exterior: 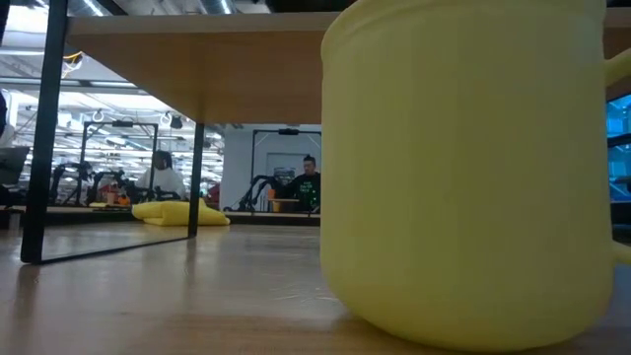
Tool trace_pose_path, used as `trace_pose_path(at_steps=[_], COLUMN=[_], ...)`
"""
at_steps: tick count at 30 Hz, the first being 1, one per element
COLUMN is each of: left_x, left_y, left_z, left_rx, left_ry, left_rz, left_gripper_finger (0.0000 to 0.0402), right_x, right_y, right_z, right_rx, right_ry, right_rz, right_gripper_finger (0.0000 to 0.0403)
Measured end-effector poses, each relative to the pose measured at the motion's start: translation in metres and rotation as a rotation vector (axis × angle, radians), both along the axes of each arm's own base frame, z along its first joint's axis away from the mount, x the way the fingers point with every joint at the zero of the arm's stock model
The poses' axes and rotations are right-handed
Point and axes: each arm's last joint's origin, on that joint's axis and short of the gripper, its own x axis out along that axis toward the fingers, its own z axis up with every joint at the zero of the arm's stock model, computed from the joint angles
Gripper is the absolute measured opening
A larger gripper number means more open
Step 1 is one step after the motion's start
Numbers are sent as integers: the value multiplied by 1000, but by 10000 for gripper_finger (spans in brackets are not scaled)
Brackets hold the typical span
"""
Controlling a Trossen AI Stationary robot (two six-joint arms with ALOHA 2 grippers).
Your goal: Stack small to large cups/mugs on shelf
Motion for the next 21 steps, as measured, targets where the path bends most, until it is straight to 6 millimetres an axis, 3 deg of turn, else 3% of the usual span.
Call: trace_pose_path(at_steps=[7, 14, 18, 21], left_x=[0, -2, -4, -4], left_y=[-2, 0, 1, 1], left_z=[0, -3, -5, -5], left_rx=[4, 12, 16, 22], left_ry=[-2, 36, 66, 73], left_rz=[5, 34, 45, 56], left_gripper_finger=[5, 5, 5, 5], right_x=[-13, -11, -6, -3], right_y=[-7, -8, -10, -26], right_z=[42, 96, 113, 109], right_rx=[-220, -159, -155, -122], right_ry=[-132, -554, -729, -686], right_rz=[251, 163, 152, 180], right_gripper_finger=[95, 95, 95, 95])
